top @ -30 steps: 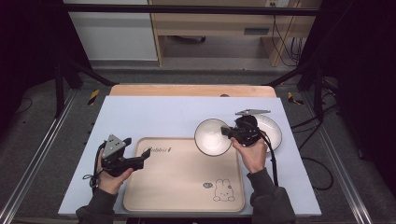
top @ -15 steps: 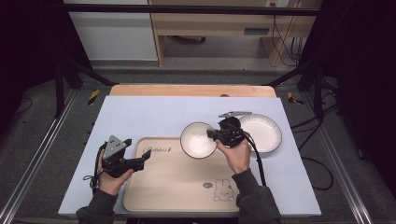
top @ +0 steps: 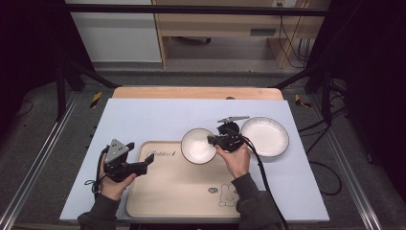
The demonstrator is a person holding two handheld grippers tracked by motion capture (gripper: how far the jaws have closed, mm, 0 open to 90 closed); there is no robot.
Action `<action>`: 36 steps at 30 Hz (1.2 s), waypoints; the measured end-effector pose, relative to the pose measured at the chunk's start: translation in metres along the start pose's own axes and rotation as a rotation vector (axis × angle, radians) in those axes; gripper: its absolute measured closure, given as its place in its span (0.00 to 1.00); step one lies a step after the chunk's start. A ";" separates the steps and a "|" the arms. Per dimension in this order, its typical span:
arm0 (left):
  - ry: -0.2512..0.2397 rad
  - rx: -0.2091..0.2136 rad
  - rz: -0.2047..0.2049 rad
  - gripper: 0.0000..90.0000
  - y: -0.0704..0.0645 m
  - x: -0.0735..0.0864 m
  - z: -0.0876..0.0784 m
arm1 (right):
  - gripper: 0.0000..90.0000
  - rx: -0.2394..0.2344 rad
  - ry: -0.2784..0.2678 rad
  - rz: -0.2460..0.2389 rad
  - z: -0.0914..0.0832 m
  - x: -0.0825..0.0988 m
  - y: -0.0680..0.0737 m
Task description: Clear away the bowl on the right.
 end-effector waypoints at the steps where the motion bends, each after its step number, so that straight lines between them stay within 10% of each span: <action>1: -0.001 0.000 -0.001 0.16 0.000 0.000 0.000 | 0.92 0.000 0.002 0.007 0.001 0.000 0.001; 36: 0.003 -0.008 -0.005 0.16 0.003 0.000 -0.001 | 0.92 -0.003 0.075 0.033 0.031 0.015 -0.002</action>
Point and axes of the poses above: each handheld gripper's, and its own axes: z roughly forward along the jaws, x roughly out of its underside, y roughly to its left, the point moved 2 cm from there along z, roughly forward along the jaws, and after that the axes turned 6 degrees about -z, right-handed, at the moved point
